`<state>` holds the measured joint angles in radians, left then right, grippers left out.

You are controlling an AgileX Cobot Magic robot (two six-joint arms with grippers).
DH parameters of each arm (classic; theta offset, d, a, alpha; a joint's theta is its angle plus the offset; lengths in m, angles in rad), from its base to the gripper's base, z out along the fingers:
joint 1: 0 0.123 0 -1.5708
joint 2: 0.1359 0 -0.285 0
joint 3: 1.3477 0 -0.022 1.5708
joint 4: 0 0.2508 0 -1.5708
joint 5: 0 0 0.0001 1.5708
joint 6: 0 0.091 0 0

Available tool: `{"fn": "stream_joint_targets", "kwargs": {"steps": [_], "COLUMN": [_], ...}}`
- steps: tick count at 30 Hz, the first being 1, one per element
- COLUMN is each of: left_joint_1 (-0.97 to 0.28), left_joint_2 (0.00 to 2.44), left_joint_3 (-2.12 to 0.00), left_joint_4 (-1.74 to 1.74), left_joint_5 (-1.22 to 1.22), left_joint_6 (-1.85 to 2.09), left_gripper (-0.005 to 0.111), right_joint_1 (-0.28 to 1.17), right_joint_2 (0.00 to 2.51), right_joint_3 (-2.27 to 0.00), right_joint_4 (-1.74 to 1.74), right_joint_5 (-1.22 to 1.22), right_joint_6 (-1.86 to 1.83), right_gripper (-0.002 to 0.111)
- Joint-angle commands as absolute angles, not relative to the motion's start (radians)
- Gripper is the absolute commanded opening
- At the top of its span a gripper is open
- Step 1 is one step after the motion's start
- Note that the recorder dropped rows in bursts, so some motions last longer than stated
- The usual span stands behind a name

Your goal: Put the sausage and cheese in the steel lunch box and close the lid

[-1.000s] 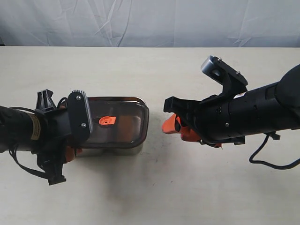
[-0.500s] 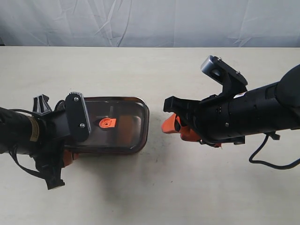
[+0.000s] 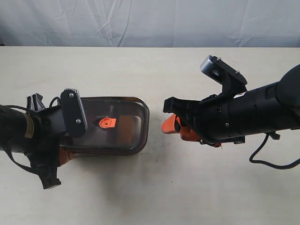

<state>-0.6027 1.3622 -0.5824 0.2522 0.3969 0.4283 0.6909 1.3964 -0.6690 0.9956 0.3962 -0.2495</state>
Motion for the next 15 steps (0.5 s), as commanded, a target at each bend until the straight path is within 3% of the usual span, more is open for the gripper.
{"fn": "stream_joint_targets", "kwargs": {"steps": [1, 7, 9, 11, 13, 15], "left_joint_1": [-0.6, -0.6, -0.6, -0.6, -0.6, -0.6], "left_joint_2": [1.317, 1.285, 1.272, 1.253, 1.231, 1.202], "left_joint_3": [-0.59, -0.59, -0.59, -0.59, -0.592, -0.598], "left_joint_4": [0.237, 0.269, 0.291, 0.291, 0.289, 0.285], "left_joint_5": [0.429, 0.464, 0.488, 0.501, 0.501, 0.512], "left_joint_6": [0.421, 0.421, 0.419, 0.419, 0.419, 0.417], "left_gripper": [0.056, 0.056, 0.056, 0.052, 0.041, 0.025], "right_joint_1": [0.689, 0.689, 0.692, 0.722, 0.763, 0.813], "right_joint_2": [1.395, 1.395, 1.395, 1.395, 1.401, 1.411], "right_joint_3": [-0.664, -0.664, -0.664, -0.664, -0.664, -0.664], "right_joint_4": [0.996, 0.998, 0.998, 0.99, 0.997, 1.001], "right_joint_5": [0.389, 0.414, 0.443, 0.443, 0.421, 0.378], "right_joint_6": [-0.262, -0.262, -0.262, -0.262, -0.262, -0.262], "right_gripper": [0.049, 0.048, 0.039, 0.018, 0.0, 0.0]}}
